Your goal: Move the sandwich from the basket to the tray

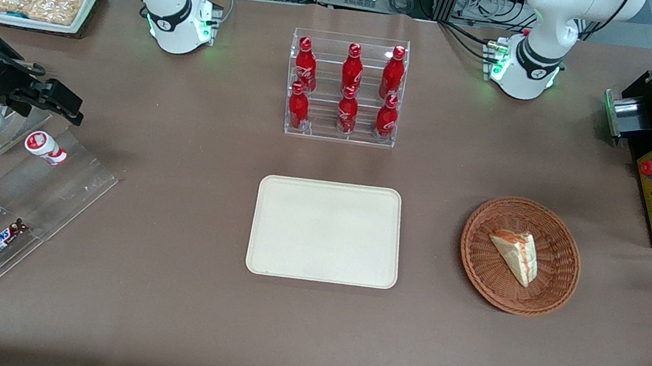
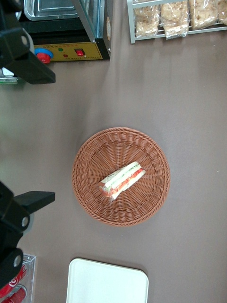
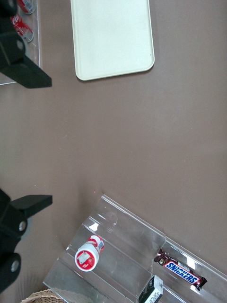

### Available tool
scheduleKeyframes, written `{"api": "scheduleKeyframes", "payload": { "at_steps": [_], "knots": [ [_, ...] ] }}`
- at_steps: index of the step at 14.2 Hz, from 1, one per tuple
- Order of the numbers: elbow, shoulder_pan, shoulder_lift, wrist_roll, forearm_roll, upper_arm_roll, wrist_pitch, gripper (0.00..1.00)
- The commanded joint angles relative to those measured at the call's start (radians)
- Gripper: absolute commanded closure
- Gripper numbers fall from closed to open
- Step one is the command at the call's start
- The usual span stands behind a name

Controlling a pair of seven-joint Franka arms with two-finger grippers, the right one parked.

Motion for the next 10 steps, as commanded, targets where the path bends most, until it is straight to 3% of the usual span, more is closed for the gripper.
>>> {"api": "scheduleKeyframes", "payload": {
  "at_steps": [1,4,7,10],
  "knots": [
    [0.009,-0.006,-0.007,0.014,0.004,-0.003,-0.023,0.0],
    [-0.029,-0.01,0.025,0.003,0.004,-0.009,-0.002,0.0],
    [-0.248,-0.043,0.065,-0.053,0.004,-0.01,0.241,0.0],
    [-0.431,-0.115,0.092,-0.403,0.006,-0.012,0.515,0.0]
  ]
}}
